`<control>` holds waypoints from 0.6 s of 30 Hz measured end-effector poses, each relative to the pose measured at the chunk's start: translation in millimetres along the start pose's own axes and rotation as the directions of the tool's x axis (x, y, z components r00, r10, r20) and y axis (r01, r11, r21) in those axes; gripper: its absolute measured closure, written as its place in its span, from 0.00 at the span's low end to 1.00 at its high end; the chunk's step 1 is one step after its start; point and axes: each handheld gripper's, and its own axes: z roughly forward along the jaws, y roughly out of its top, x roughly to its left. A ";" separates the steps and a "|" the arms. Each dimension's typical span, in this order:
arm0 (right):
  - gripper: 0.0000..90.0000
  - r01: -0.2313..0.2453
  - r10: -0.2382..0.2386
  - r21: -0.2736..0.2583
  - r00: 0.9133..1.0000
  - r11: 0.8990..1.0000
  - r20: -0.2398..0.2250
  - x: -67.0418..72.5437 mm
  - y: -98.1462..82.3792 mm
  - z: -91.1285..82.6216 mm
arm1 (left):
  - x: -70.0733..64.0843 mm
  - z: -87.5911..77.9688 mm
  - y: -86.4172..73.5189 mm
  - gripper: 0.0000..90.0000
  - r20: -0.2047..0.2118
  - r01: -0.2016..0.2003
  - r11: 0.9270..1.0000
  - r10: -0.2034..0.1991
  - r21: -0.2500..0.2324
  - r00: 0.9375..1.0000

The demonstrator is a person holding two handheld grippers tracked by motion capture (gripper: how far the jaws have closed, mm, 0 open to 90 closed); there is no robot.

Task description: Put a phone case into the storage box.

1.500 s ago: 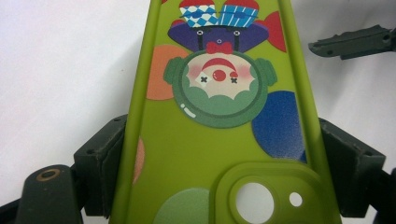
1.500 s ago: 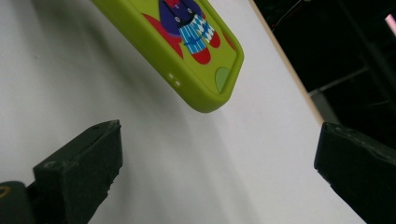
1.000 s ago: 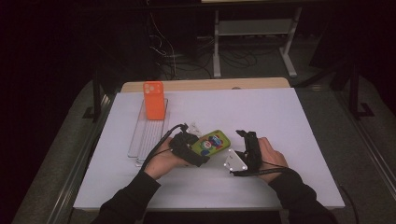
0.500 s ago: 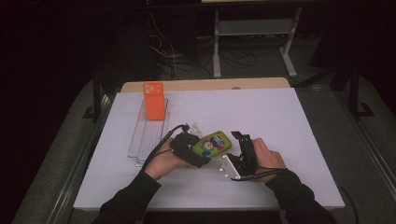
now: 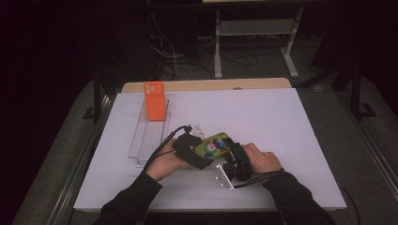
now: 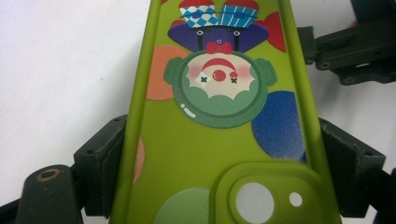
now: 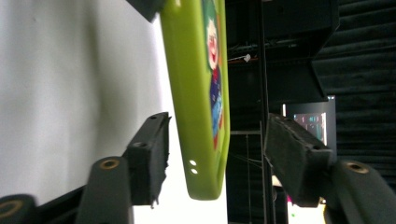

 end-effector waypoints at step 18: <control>0.81 0.040 -0.039 -0.015 0.999 0.999 0.011 6.3 2.9 0.0 | 0.9 -1.8 0.2 0.17 0.025 0.011 1.000 -0.011 -0.010 1.000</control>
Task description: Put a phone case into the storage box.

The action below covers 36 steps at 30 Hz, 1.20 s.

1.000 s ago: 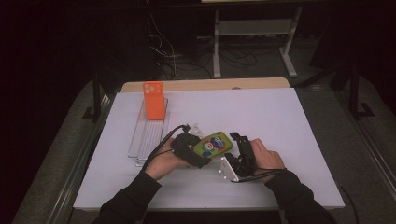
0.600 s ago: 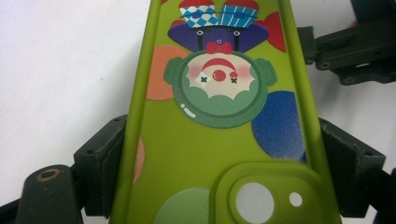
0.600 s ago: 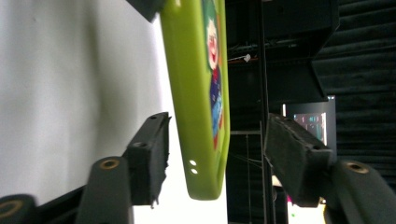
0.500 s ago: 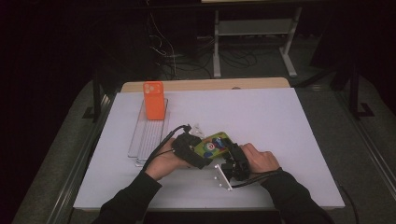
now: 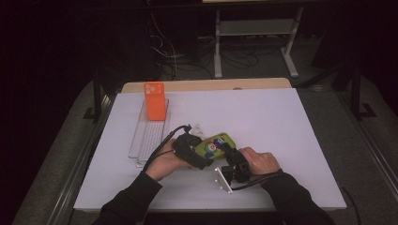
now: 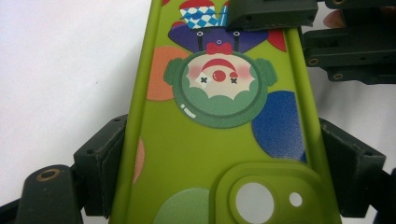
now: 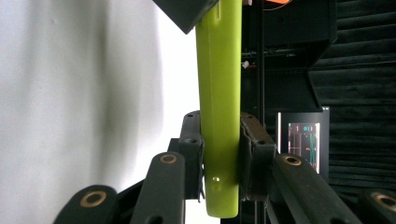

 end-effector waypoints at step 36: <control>0.84 -0.136 0.142 0.104 0.988 0.985 -0.056 -14.9 -26.0 3.4 | 13.1 -8.1 -7.9 0.00 0.017 0.024 0.999 -0.023 -0.042 1.000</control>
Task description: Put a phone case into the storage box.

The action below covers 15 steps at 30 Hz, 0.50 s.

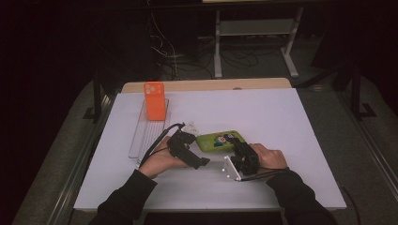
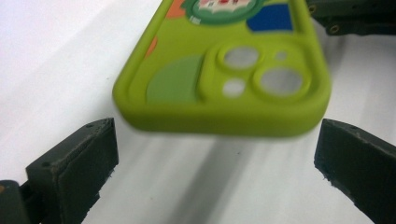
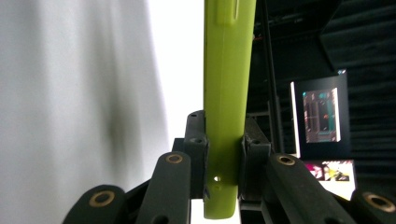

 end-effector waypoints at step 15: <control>0.84 -0.322 0.321 0.018 0.938 0.947 -0.133 -18.4 -8.8 2.5 | 2.1 0.9 -2.2 0.00 -0.032 0.036 0.999 -0.037 -0.038 0.999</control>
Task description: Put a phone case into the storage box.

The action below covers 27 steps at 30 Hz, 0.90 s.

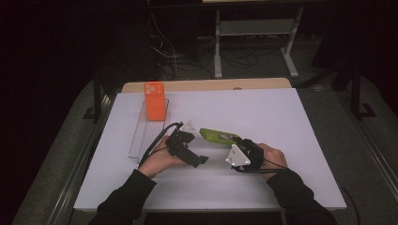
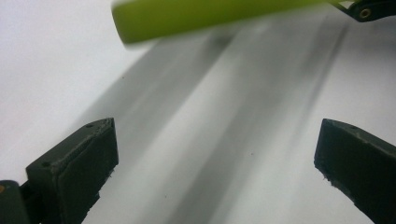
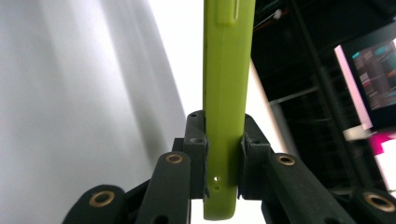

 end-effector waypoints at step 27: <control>0.84 -0.722 0.705 0.122 0.602 0.681 -0.375 -34.0 -15.8 10.6 | 6.1 -6.5 2.0 0.00 -0.025 0.027 1.000 -0.027 -0.016 0.999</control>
